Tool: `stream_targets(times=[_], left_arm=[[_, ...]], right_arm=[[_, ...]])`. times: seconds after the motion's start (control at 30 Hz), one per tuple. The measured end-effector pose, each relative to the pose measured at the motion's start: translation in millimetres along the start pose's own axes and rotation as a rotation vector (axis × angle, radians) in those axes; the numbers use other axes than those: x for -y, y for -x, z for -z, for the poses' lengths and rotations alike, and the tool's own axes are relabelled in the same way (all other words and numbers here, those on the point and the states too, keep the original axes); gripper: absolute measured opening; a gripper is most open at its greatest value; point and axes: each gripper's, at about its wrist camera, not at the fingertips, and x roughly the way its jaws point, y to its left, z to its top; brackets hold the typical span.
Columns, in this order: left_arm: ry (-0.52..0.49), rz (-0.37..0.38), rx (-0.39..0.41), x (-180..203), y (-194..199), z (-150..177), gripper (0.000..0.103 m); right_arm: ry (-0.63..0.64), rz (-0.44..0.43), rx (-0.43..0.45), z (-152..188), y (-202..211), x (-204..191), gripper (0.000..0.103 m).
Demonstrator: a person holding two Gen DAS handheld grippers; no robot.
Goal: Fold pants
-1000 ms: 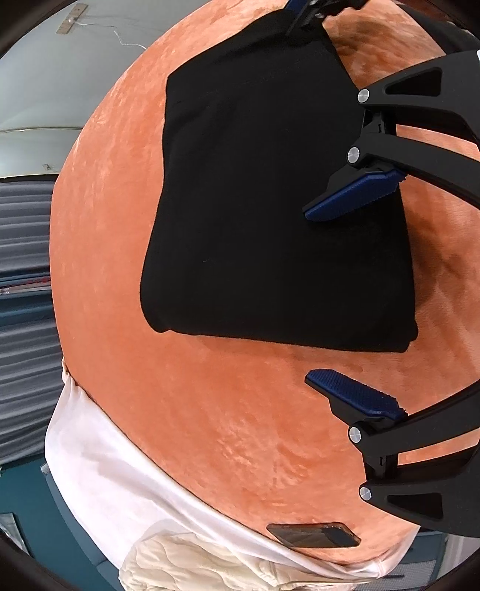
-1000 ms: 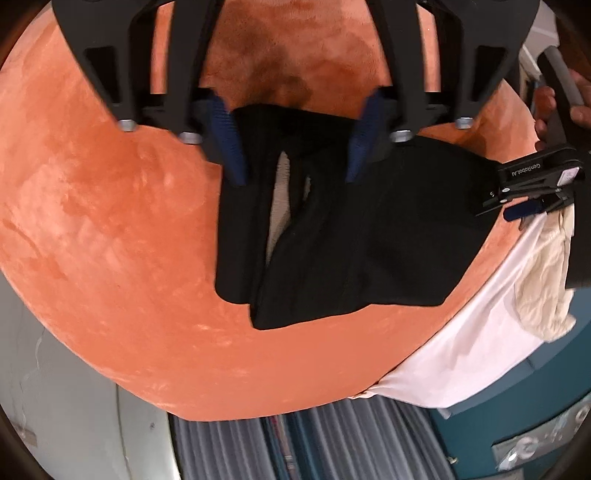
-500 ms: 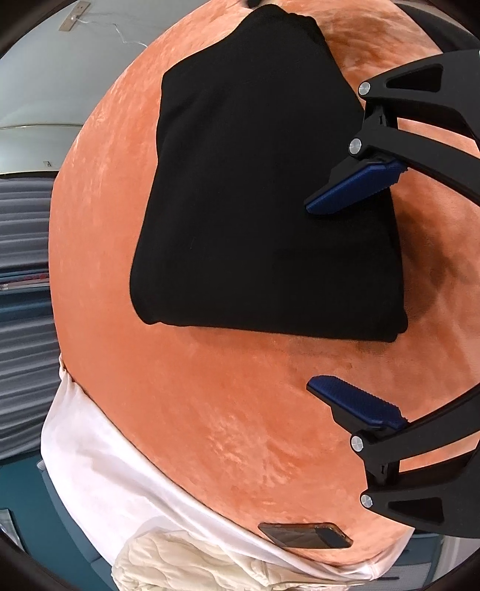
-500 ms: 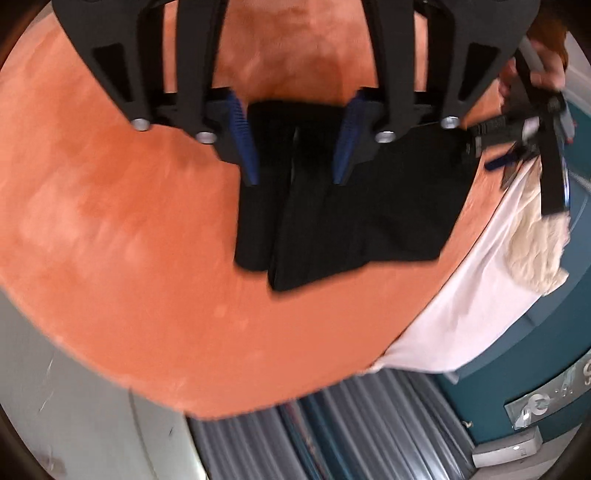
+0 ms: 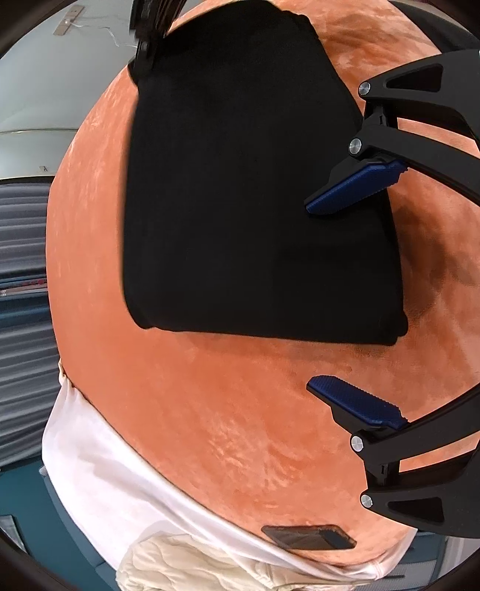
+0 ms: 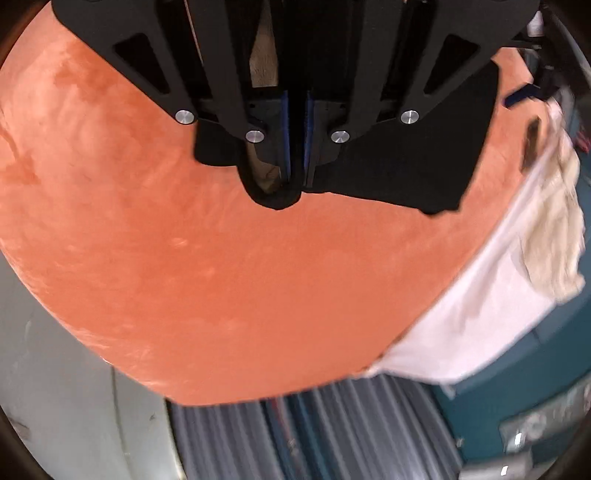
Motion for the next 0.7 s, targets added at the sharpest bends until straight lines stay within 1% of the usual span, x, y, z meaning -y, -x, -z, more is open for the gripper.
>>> stream_targets(times=[0.03,0.07,0.1,0.13,0.17,0.2,0.3,0.37,0.4,0.47,0.5,0.53,0.57,0.67,0.7], left_arm=[[0.004,0.01,-0.006,0,-3,0,0.087],[0.007,0.014,-0.011,0,-6,0,0.087],[0.006,0.006,-0.017,1,-10,1,0.087],[0.005,0.004,-0.017,2,-11,1,0.087],[0.001,-0.001,-0.015,3,-11,1,0.087],[-0.003,-0.006,-0.012,3,-10,1,0.087],[-0.015,-0.01,-0.006,2,-9,1,0.087],[-0.004,-0.007,-0.012,1,-10,1,0.087],[-0.001,-0.007,-0.011,2,-10,1,0.087],[-0.002,-0.014,-0.009,4,-10,2,0.087],[-0.001,-0.014,-0.009,5,-9,2,0.087],[0.0,-0.008,-0.011,6,-9,2,0.087],[-0.002,-0.014,-0.011,5,-8,2,0.087],[-0.021,-0.031,-0.004,6,-5,3,0.087],[-0.021,-0.031,-0.002,5,-4,3,0.087]], right_arm=[[-0.022,0.016,-0.014,4,-3,9,0.005],[-0.022,0.052,-0.043,9,-13,14,0.006],[0.01,0.112,-0.126,20,-35,21,0.013],[0.009,0.095,-0.142,27,-40,24,0.014],[-0.012,0.078,-0.103,29,-32,24,0.015],[-0.037,0.042,-0.061,28,-15,22,0.015],[-0.035,-0.016,0.049,34,32,7,0.015],[-0.001,-0.05,0.042,46,45,-4,0.015],[0.032,-0.046,0.027,56,47,-10,0.015],[0.078,-0.019,-0.035,72,37,-10,0.015],[0.097,0.019,-0.072,85,24,-6,0.015],[0.095,0.025,-0.064,91,21,-2,0.015],[0.073,0.01,-0.04,93,25,2,0.015],[0.032,0.009,-0.031,84,43,1,0.016],[0.023,0.005,-0.022,79,49,1,0.027]])
